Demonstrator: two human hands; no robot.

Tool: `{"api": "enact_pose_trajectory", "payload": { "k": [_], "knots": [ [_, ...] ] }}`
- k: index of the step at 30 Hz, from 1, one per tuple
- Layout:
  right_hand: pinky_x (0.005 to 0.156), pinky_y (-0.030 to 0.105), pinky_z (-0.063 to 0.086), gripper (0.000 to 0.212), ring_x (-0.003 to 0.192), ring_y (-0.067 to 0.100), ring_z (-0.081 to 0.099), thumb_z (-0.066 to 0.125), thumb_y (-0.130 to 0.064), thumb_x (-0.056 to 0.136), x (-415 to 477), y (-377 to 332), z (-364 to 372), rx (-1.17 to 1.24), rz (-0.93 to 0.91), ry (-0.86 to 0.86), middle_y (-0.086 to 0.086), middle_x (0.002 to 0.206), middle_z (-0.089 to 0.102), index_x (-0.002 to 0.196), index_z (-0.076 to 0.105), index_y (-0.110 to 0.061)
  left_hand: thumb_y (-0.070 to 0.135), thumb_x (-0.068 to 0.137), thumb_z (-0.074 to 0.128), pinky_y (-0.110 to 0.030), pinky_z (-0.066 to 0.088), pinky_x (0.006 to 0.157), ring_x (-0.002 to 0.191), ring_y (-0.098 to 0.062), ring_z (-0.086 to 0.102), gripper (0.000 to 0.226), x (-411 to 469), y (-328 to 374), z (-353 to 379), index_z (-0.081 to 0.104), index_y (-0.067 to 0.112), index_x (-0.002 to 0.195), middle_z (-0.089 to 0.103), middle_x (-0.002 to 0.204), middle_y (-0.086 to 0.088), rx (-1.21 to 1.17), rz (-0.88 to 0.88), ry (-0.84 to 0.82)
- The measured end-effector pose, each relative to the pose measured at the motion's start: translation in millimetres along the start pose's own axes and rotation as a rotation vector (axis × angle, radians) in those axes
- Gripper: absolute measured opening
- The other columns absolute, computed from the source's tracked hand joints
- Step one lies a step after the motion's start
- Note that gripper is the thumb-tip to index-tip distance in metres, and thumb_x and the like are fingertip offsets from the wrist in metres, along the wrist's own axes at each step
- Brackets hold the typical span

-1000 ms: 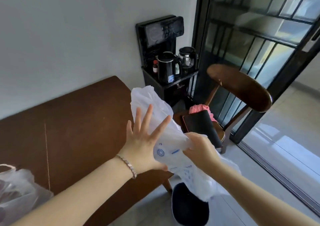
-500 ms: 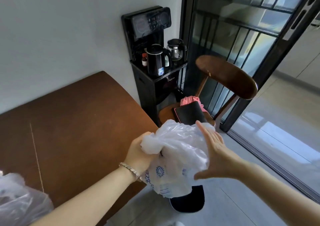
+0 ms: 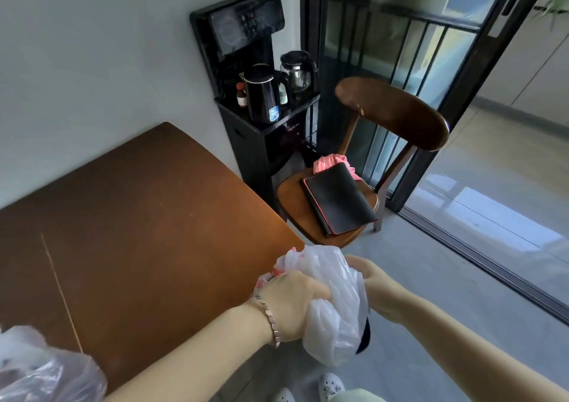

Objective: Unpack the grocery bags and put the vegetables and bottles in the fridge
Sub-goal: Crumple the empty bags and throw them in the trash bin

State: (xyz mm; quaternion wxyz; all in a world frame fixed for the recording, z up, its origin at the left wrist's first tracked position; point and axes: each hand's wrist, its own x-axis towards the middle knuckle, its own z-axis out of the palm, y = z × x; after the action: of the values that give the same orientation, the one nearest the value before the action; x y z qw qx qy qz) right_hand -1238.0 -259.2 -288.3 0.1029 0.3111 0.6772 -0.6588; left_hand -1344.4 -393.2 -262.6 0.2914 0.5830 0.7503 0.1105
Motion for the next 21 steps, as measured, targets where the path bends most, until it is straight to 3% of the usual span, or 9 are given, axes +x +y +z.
{"api": "enact_pose_trajectory", "payload": {
  "k": [2, 4, 6, 9, 12, 15, 17, 18, 21],
  "knots": [
    [0.083, 0.043, 0.056, 0.037, 0.101, 0.028, 0.063, 0.064, -0.010, 0.077, -5.8, 1.2, -3.4, 0.147, 0.007, 0.032, 0.012, 0.110, 0.064, 0.113, 0.061, -0.018, 0.024, 0.093, 0.055, -0.030, 0.049, 0.093, 0.105, -0.020, 0.060, 0.021, 2.2, 2.2, 2.7, 0.062, 0.015, 0.110, 0.065, 0.113, -0.003, 0.024, -0.011, 0.052],
    [0.077, 0.035, 0.054, 0.067, 0.107, 0.027, 0.058, 0.065, -0.013, 0.062, -11.9, 9.8, -9.1, 0.273, 0.049, -0.030, 0.009, 0.119, 0.059, 0.126, 0.051, -0.022, 0.025, 0.094, 0.053, -0.030, 0.048, 0.095, 0.107, -0.021, 0.059, 0.022, 11.7, 0.8, 7.4, 0.061, 0.017, 0.114, 0.064, 0.115, -0.002, 0.039, -0.061, 0.062],
    [0.084, 0.032, 0.054, 0.093, 0.112, 0.025, 0.058, 0.072, -0.025, 0.046, -19.5, 21.9, -11.6, 0.368, 0.047, -0.131, 0.007, 0.127, 0.053, 0.132, 0.038, -0.027, 0.024, 0.095, 0.052, -0.029, 0.047, 0.095, 0.108, -0.021, 0.058, 0.022, 21.4, 0.0, 16.0, 0.060, 0.019, 0.115, 0.063, 0.116, -0.002, 0.047, -0.093, 0.029],
    [0.094, 0.031, 0.051, 0.107, 0.114, 0.013, 0.057, 0.086, -0.037, 0.046, -24.3, 42.9, -3.4, 0.176, 0.006, -0.055, -0.003, 0.129, 0.049, 0.132, 0.023, -0.035, 0.022, 0.094, 0.052, -0.027, 0.043, 0.089, 0.108, -0.021, 0.057, 0.021, 36.3, 6.8, 36.5, 0.060, 0.021, 0.113, 0.063, 0.114, -0.002, -0.002, -0.148, -0.003],
    [0.077, 0.015, 0.050, 0.079, 0.094, -0.004, 0.061, 0.088, -0.012, 0.059, -19.0, 64.5, 0.8, 0.108, -0.099, 0.202, -0.010, 0.108, 0.057, 0.115, 0.037, -0.035, 0.014, 0.091, 0.052, -0.027, 0.045, 0.091, 0.108, -0.022, 0.056, 0.025, 51.3, 7.6, 64.2, 0.061, 0.017, 0.113, 0.061, 0.115, -0.004, -0.083, -0.116, 0.003],
    [0.069, 0.014, 0.046, 0.065, 0.085, 0.010, 0.060, 0.081, -0.015, 0.061, -12.8, 82.3, -12.0, -0.148, -0.104, 0.354, -0.010, 0.093, 0.059, 0.109, 0.042, -0.034, 0.010, 0.079, 0.066, -0.033, 0.051, 0.086, 0.105, -0.022, 0.057, 0.042, 59.7, -4.3, 91.3, 0.052, 0.020, 0.117, 0.050, 0.120, 0.000, -0.054, 0.064, 0.135],
    [0.065, 0.014, 0.042, 0.062, 0.082, 0.012, 0.056, 0.076, -0.015, 0.066, -5.9, 93.1, -24.1, -0.278, -0.035, 0.392, -0.010, 0.090, 0.057, 0.119, 0.046, -0.026, 0.013, 0.057, 0.084, -0.036, 0.058, 0.073, 0.099, -0.024, 0.051, 0.074, 70.7, -15.4, 111.8, 0.043, 0.025, 0.118, 0.041, 0.117, -0.004, -0.030, 0.185, 0.351],
    [0.064, 0.012, 0.041, 0.063, 0.082, 0.011, 0.054, 0.075, -0.016, 0.069, -2.1, 100.5, -28.3, -0.323, -0.011, 0.383, -0.013, 0.089, 0.055, 0.124, 0.047, -0.024, 0.019, 0.049, 0.089, -0.039, 0.057, 0.076, 0.102, -0.025, 0.046, 0.090, 78.0, -18.9, 121.2, 0.038, 0.027, 0.123, 0.039, 0.117, -0.007, -0.011, 0.196, 0.430],
    [0.057, 0.011, 0.036, 0.051, 0.068, 0.005, 0.047, 0.070, -0.018, 0.074, 12.4, 130.1, -38.5, -0.479, 0.005, 0.266, -0.017, 0.074, 0.048, 0.121, 0.052, -0.023, 0.051, 0.052, 0.076, -0.052, 0.047, 0.087, 0.119, -0.030, 0.041, 0.103, 107.7, -26.7, 147.2, 0.021, 0.032, 0.136, 0.037, 0.133, -0.012, 0.130, 0.156, 0.374]
  ]
}}
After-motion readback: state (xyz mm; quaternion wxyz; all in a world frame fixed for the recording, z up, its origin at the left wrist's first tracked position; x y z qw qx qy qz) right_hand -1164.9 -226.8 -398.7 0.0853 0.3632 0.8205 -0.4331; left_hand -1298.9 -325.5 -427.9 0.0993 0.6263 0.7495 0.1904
